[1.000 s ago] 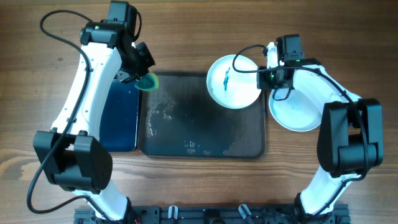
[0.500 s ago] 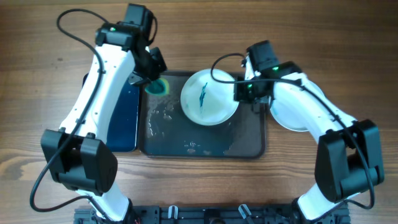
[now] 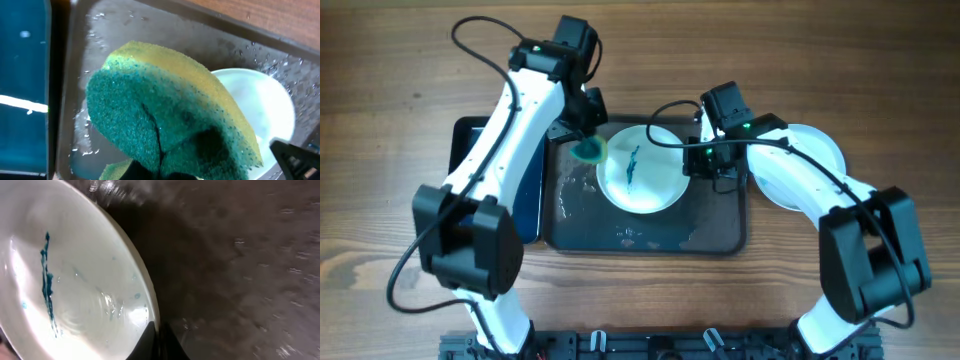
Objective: Clean dirty plates on tray and stack at the side
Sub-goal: 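Scrub the third plate with the sponge while the right gripper holds it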
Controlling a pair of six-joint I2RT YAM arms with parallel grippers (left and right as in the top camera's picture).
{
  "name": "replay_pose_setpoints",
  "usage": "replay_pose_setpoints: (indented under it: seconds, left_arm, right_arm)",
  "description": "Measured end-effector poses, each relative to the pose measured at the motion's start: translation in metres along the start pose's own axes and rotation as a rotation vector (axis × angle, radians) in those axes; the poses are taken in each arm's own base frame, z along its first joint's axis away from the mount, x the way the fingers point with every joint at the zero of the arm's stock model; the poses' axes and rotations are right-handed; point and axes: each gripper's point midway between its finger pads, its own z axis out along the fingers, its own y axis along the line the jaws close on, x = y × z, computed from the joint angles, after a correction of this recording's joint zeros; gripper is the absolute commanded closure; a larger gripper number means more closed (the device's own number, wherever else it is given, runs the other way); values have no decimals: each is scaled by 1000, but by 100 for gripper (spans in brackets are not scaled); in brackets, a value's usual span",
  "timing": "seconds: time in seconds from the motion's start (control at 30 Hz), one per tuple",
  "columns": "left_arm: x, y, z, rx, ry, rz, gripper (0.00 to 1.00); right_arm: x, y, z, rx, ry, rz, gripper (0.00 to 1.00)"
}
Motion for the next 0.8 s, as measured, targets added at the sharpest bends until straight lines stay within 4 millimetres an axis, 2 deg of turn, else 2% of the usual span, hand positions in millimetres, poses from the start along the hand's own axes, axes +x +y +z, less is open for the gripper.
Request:
replay_pose_setpoints:
  seconds: [0.1, 0.17, 0.2, 0.27, 0.37, 0.53, 0.57, 0.6, 0.63, 0.8]
  left_arm:
    - [4, -6, 9, 5, 27, 52, 96]
    - [7, -8, 12, 5, 37, 76, 96]
    - [9, -9, 13, 4, 41, 85, 96]
    - [13, -10, 18, 6, 51, 94, 96]
    - [19, -10, 31, 7, 65, 99, 96]
    - [43, -11, 65, -12, 103, 103, 96]
    - [48, -12, 72, -14, 108, 102, 96]
    - [52, -13, 76, -14, 110, 102, 96]
    - [55, -15, 82, -9, 108, 105, 96]
    - [65, -22, 104, 8, 90, 101, 96]
  right_arm:
    - [8, 3, 13, -40, 54, -39, 87]
    - [13, 3, 21, -59, 85, -51, 78]
    - [15, 3, 24, -67, 99, -56, 71]
    - [17, 4, 26, -79, 109, -55, 67]
    - [18, 6, 25, -87, 114, -39, 70]
    - [21, 6, 25, -87, 127, 11, 76]
    - [21, 6, 25, -86, 128, 20, 82]
    - [22, 5, 25, -84, 130, 27, 92]
    - [22, 5, 26, -83, 131, 39, 96]
    - [23, 3, 27, -71, 134, 83, 96]
